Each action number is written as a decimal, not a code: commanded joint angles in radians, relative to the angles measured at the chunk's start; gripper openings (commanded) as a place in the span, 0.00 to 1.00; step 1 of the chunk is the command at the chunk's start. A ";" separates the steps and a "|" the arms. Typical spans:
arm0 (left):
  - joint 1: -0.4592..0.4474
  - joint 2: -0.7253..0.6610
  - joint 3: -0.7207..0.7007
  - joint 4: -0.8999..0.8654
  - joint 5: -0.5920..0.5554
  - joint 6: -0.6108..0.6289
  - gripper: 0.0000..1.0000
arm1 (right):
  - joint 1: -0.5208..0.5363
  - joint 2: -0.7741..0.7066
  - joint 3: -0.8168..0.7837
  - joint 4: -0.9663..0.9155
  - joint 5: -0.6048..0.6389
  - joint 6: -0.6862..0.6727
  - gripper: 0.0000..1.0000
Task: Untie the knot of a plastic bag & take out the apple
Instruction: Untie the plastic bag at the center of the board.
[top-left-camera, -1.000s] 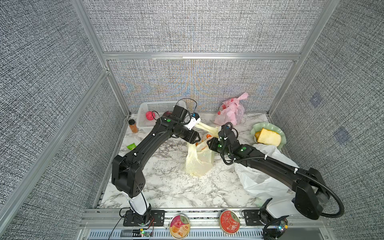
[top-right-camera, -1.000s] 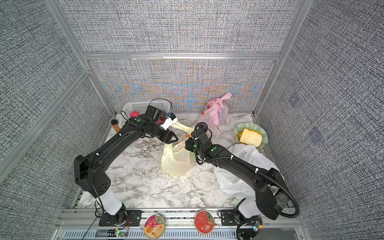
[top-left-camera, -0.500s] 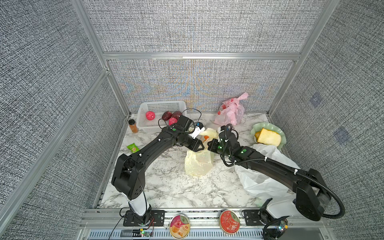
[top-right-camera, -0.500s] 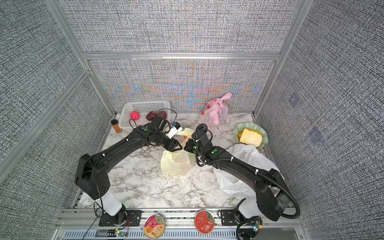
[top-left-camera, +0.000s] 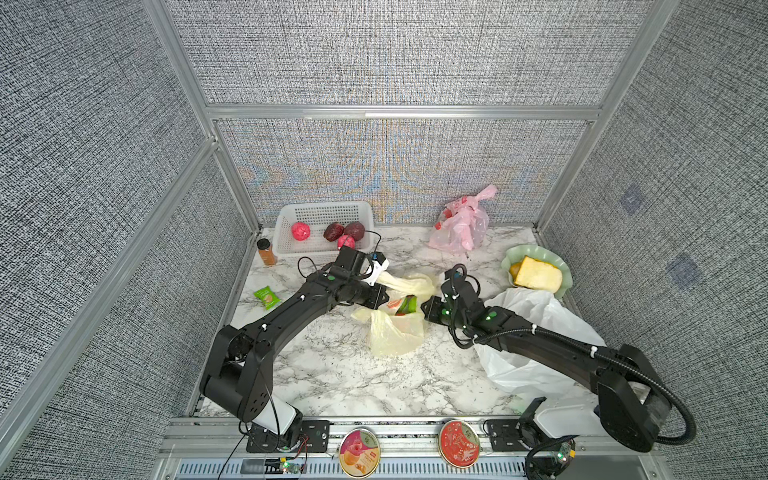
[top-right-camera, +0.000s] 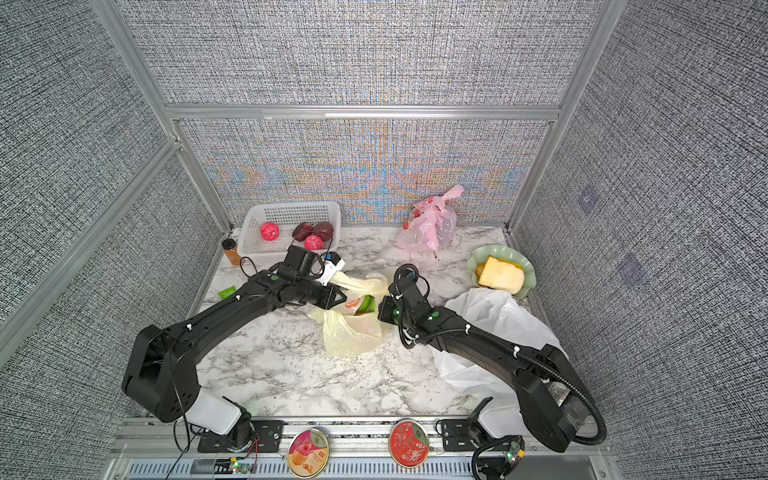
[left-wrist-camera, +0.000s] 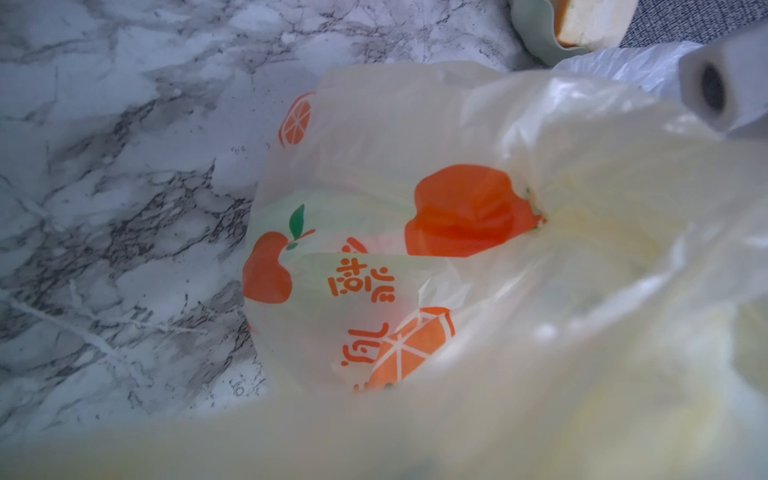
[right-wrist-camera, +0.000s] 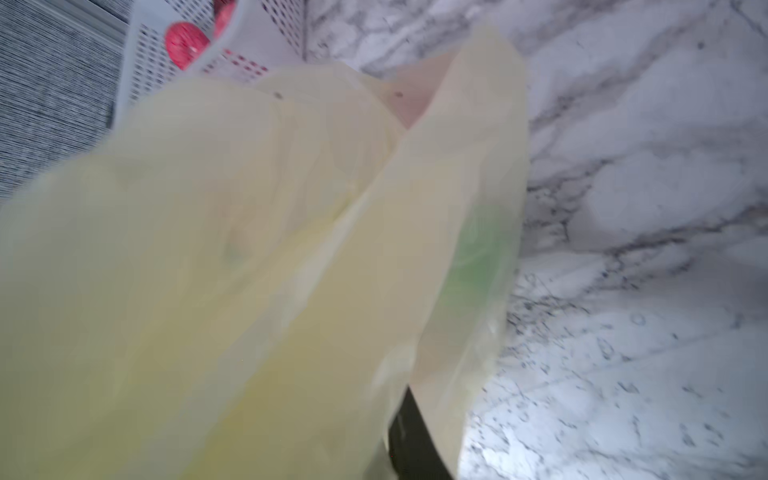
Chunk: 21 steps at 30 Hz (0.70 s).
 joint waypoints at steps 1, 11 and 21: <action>0.026 -0.002 -0.050 0.028 -0.145 -0.089 0.00 | 0.000 -0.011 -0.066 -0.040 0.059 -0.001 0.08; 0.121 0.088 -0.228 0.167 -0.163 -0.129 0.00 | -0.021 -0.055 -0.239 -0.035 0.092 -0.032 0.03; 0.122 -0.171 -0.130 0.029 -0.165 -0.062 0.37 | 0.104 -0.204 -0.042 -0.205 0.202 -0.252 0.66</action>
